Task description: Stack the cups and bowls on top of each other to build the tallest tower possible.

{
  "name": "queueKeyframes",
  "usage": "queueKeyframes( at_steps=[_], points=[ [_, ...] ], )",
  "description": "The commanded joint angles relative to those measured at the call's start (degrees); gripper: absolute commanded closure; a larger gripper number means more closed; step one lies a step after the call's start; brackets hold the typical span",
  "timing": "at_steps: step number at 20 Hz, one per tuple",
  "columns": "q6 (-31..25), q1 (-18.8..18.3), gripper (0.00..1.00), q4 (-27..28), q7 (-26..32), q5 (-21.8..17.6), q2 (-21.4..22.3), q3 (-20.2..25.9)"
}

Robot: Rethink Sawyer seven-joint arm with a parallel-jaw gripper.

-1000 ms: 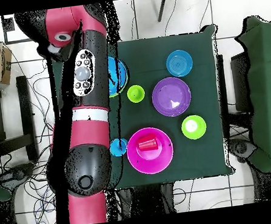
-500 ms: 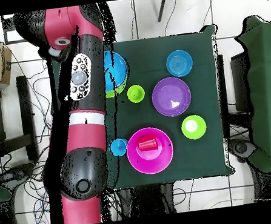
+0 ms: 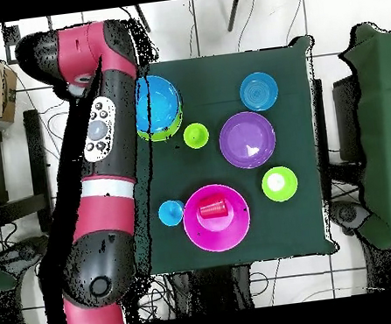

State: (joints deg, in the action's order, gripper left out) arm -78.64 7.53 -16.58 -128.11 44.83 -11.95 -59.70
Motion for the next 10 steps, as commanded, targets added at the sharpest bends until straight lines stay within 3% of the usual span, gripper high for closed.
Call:
queueKeyframes(
  at_steps=[1, 10],
  points=[
    [3.53, 1.49, 1.0, -10.98, 10.81, -7.36, 3.72, 10.88],
    [3.16, 2.16, 1.0, -13.05, 11.98, -11.14, 5.9, 14.73]
  ],
)
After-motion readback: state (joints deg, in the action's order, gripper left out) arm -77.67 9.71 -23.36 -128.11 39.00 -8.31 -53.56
